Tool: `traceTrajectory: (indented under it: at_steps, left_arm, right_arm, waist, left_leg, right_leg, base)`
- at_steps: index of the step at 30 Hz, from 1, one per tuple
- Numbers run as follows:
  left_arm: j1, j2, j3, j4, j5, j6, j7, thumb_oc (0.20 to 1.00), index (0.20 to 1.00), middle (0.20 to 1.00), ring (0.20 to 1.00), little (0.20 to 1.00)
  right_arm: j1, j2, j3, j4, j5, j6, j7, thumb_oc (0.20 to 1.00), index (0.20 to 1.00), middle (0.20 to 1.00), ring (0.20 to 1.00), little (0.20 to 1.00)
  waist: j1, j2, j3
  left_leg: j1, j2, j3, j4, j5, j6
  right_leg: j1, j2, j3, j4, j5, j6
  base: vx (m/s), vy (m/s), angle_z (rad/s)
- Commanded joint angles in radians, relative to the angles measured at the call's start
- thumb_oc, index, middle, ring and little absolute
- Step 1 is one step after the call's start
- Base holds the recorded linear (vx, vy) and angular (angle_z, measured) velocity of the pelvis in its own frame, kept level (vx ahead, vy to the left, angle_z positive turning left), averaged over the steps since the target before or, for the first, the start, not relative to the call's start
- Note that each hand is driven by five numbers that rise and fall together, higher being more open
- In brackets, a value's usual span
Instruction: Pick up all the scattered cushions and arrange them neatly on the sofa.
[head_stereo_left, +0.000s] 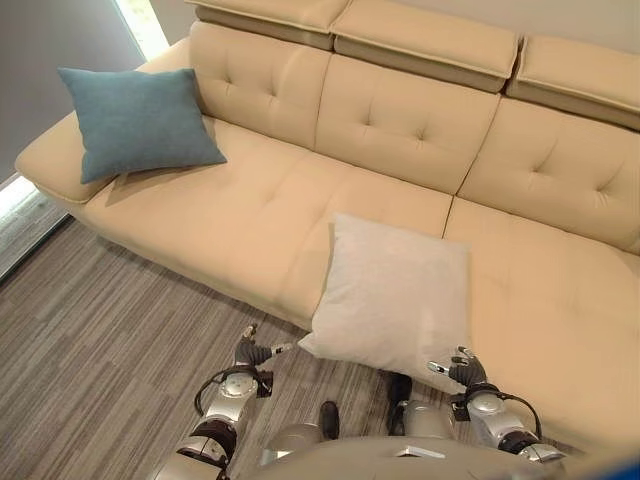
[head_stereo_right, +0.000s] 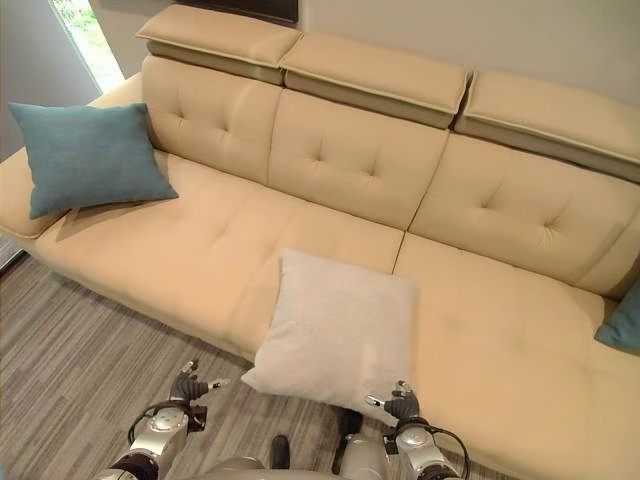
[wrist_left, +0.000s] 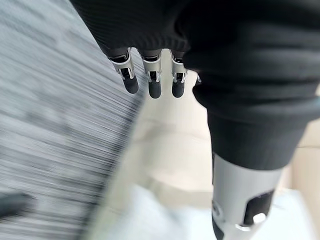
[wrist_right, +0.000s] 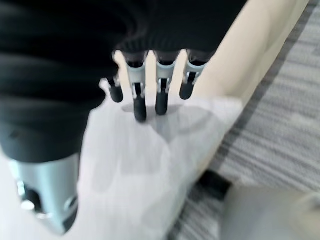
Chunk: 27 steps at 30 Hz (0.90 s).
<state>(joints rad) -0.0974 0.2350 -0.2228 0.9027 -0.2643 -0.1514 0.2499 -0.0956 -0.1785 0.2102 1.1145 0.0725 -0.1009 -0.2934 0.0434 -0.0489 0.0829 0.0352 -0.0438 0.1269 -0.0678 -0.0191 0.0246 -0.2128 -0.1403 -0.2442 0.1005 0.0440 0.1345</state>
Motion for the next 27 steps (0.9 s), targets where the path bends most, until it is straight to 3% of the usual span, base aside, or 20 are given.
traceTrajectory:
  at_steps: [1, 4, 5, 6, 7, 8, 9, 10, 11, 12, 13, 14, 21, 22, 26, 27]
  left_arm:
    - [-0.025, -0.018, 0.020, 0.030, -0.029, -0.066, 0.032, 1.000, 1.000, 1.000, 1.000, 1.000]
    - [-0.029, 0.002, 0.033, -0.036, -0.043, -0.064, 0.043, 1.000, 1.000, 1.000, 1.000, 1.000]
    - [-0.038, 0.006, 0.040, -0.034, -0.050, -0.066, 0.040, 1.000, 1.000, 1.000, 1.000, 1.000]
    - [-0.018, 0.031, 0.058, -0.074, -0.036, -0.069, 0.041, 1.000, 1.000, 1.000, 1.000, 1.000]
    - [-0.020, 0.043, 0.063, -0.077, -0.041, -0.068, 0.013, 1.000, 1.000, 1.000, 1.000, 1.000]
    - [-0.024, 0.054, 0.072, -0.074, -0.035, -0.063, 0.014, 1.000, 1.000, 1.000, 1.000, 1.000]
    - [-0.018, 0.067, 0.076, -0.096, -0.027, -0.060, 0.014, 1.000, 1.000, 1.000, 1.000, 1.000]
    - [-0.035, 0.049, 0.062, -0.073, -0.024, -0.062, 0.015, 1.000, 1.000, 1.000, 1.000, 1.000]
    - [-0.044, 0.041, 0.059, -0.068, -0.006, -0.057, 0.026, 1.000, 1.000, 1.000, 1.000, 1.000]
    - [-0.071, 0.052, 0.046, -0.062, 0.030, -0.037, 0.028, 1.000, 1.000, 1.000, 1.000, 1.000]
    - [-0.073, 0.052, 0.046, -0.061, 0.030, -0.037, 0.028, 1.000, 1.000, 1.000, 1.000, 1.000]
    - [-0.108, 0.057, 0.037, -0.048, 0.054, -0.037, 0.046, 1.000, 1.000, 1.000, 1.000, 1.000]
    - [-0.193, 0.040, -0.010, -0.011, 0.005, -0.047, 0.043, 1.000, 1.000, 1.000, 1.000, 1.000]
    - [-0.218, 0.043, -0.021, -0.013, -0.011, -0.055, 0.049, 1.000, 1.000, 1.000, 1.000, 1.000]
    - [-0.236, 0.056, -0.007, -0.108, -0.003, -0.066, 0.096, 1.000, 1.000, 1.000, 1.000, 1.000]
    - [-0.257, 0.048, -0.023, -0.113, 0.000, -0.065, 0.094, 1.000, 1.000, 1.000, 1.000, 1.000]
  right_arm:
    - [-0.027, -0.048, 0.001, -0.028, 0.003, -0.026, -0.036, 1.000, 1.000, 1.000, 1.000, 1.000]
    - [-0.024, -0.086, -0.031, -0.107, 0.034, -0.018, -0.023, 1.000, 1.000, 1.000, 1.000, 1.000]
    - [-0.027, -0.108, -0.030, -0.145, 0.019, -0.054, -0.045, 1.000, 1.000, 1.000, 1.000, 1.000]
    - [0.025, -0.165, -0.068, -0.316, 0.116, -0.071, 0.075, 1.000, 1.000, 1.000, 1.000, 1.000]
    - [-0.017, -0.224, -0.079, -0.312, 0.139, -0.148, 0.009, 1.000, 1.000, 1.000, 1.000, 1.000]
    - [-0.026, -0.254, -0.102, -0.400, 0.149, -0.120, 0.012, 1.000, 1.000, 1.000, 1.000, 1.000]
    - [0.046, -0.231, -0.121, -0.318, 0.189, -0.099, 0.070, 1.000, 1.000, 1.000, 1.000, 1.000]
    - [0.026, -0.221, -0.086, -0.316, 0.132, -0.152, 0.018, 1.000, 1.000, 1.000, 1.000, 1.000]
    - [0.027, -0.212, -0.080, -0.370, 0.113, -0.134, 0.018, 1.000, 1.000, 1.000, 1.000, 1.000]
    - [0.053, -0.178, -0.088, -0.154, 0.144, -0.089, 0.064, 1.000, 1.000, 1.000, 1.000, 1.000]
    - [0.051, -0.178, -0.088, -0.152, 0.144, -0.090, 0.064, 1.000, 1.000, 1.000, 1.000, 1.000]
    - [-0.036, -0.252, -0.072, -0.264, 0.050, -0.108, -0.003, 1.000, 1.000, 1.000, 1.000, 1.000]
    - [-0.124, -0.238, -0.031, -0.115, 0.061, -0.066, -0.028, 1.000, 1.000, 1.000, 1.000, 1.000]
    - [-0.137, -0.239, -0.025, -0.116, 0.064, -0.060, -0.032, 1.000, 1.000, 1.000, 1.000, 1.000]
    - [-0.048, -0.196, -0.022, -0.412, -0.022, -0.061, -0.063, 1.000, 1.000, 1.000, 1.000, 1.000]
    - [-0.093, -0.190, -0.011, -0.360, -0.010, -0.045, -0.063, 1.000, 1.000, 1.000, 1.000, 1.000]
  waist:
    - [-0.011, -0.006, -0.030]
    - [-0.018, 0.001, -0.047]
    - [-0.020, 0.001, -0.049]
    - [-0.025, 0.002, -0.046]
    - [-0.026, 0.003, -0.051]
    - [-0.029, 0.006, -0.049]
    - [-0.034, 0.010, -0.047]
    - [-0.038, 0.012, -0.054]
    - [-0.042, 0.015, -0.054]
    - [-0.054, 0.017, -0.048]
    - [-0.054, 0.017, -0.048]
    - [-0.052, 0.019, -0.024]
    - [-0.060, 0.032, 0.051]
    - [-0.066, 0.028, 0.058]
    - [-0.094, 0.019, 0.059]
    - [-0.090, 0.017, 0.061]
  left_leg:
    - [-0.048, 0.025, -0.033, 0.054, -0.048, -0.061]
    - [-0.008, 0.034, -0.035, 0.004, -0.034, -0.072]
    - [0.001, 0.037, -0.032, -0.007, -0.031, -0.074]
    - [0.009, 0.041, -0.028, -0.012, -0.029, -0.077]
    - [0.014, 0.047, -0.025, -0.019, -0.027, -0.082]
    - [0.012, 0.048, -0.025, -0.019, -0.028, -0.084]
    - [0.018, 0.049, -0.021, -0.019, -0.032, -0.085]
    - [0.017, 0.051, -0.018, -0.019, -0.032, -0.086]
    - [0.017, 0.051, -0.018, -0.019, -0.032, -0.086]
    - [0.014, 0.051, -0.015, -0.019, -0.034, -0.085]
    - [0.014, 0.051, -0.015, -0.019, -0.034, -0.085]
    - [0.002, 0.053, -0.017, -0.019, -0.030, -0.086]
    - [-0.162, 0.057, -0.028, -0.009, 0.014, -0.088]
    - [-0.213, 0.056, -0.034, 0.004, 0.023, -0.090]
    - [-0.346, 0.037, -0.029, 0.062, 0.032, -0.084]
    - [-0.373, 0.037, -0.029, 0.080, 0.026, -0.083]
  right_leg:
    - [0.152, 0.012, 0.012, -0.115, -0.001, 0.048]
    - [0.200, 0.027, 0.014, -0.168, 0.002, 0.048]
    - [0.209, 0.032, 0.015, -0.178, 0.001, 0.047]
    - [0.215, 0.033, 0.014, -0.184, 0.002, 0.049]
    - [0.218, 0.036, 0.015, -0.188, -0.002, 0.049]
    - [0.215, 0.036, 0.014, -0.188, -0.003, 0.052]
    - [0.222, 0.037, 0.012, -0.188, -0.006, 0.054]
    - [0.220, 0.038, 0.019, -0.188, -0.007, 0.053]
    - [0.219, 0.038, 0.021, -0.188, -0.008, 0.053]
    - [0.219, 0.039, 0.025, -0.188, -0.008, 0.054]
    - [0.218, 0.039, 0.025, -0.188, -0.008, 0.054]
    - [0.206, 0.039, 0.025, -0.188, -0.003, 0.056]
    - [0.044, 0.035, 0.036, -0.184, 0.035, 0.047]
    - [-0.003, 0.033, 0.043, -0.177, 0.048, 0.045]
    - [-0.116, 0.031, 0.062, -0.159, 0.081, 0.043]
    - [-0.135, 0.028, 0.063, -0.153, 0.081, 0.040]
  base:
    - [0.15, -0.074, -0.11]
    - [0.15, -0.074, -0.09]
    - [0.09, -0.047, -0.04]
    - [0.09, -0.046, -0.07]
    - [0.07, -0.036, -0.03]
    - [0.07, -0.027, -0.07]
    - [0.06, -0.002, -0.03]
    - [0.06, 0.009, 0.06]
    - [0.05, 0.017, 0.04]
    - [0.03, 0.008, -0.07]
    - [-0.04, 0.001, -0.14]
    - [-0.09, 0.003, -0.16]
    - [-0.14, 0.025, -0.02]
    - [-0.16, 0.021, 0.14]
    - [-0.14, 0.037, -0.02]
    - [-0.11, 0.000, -0.20]
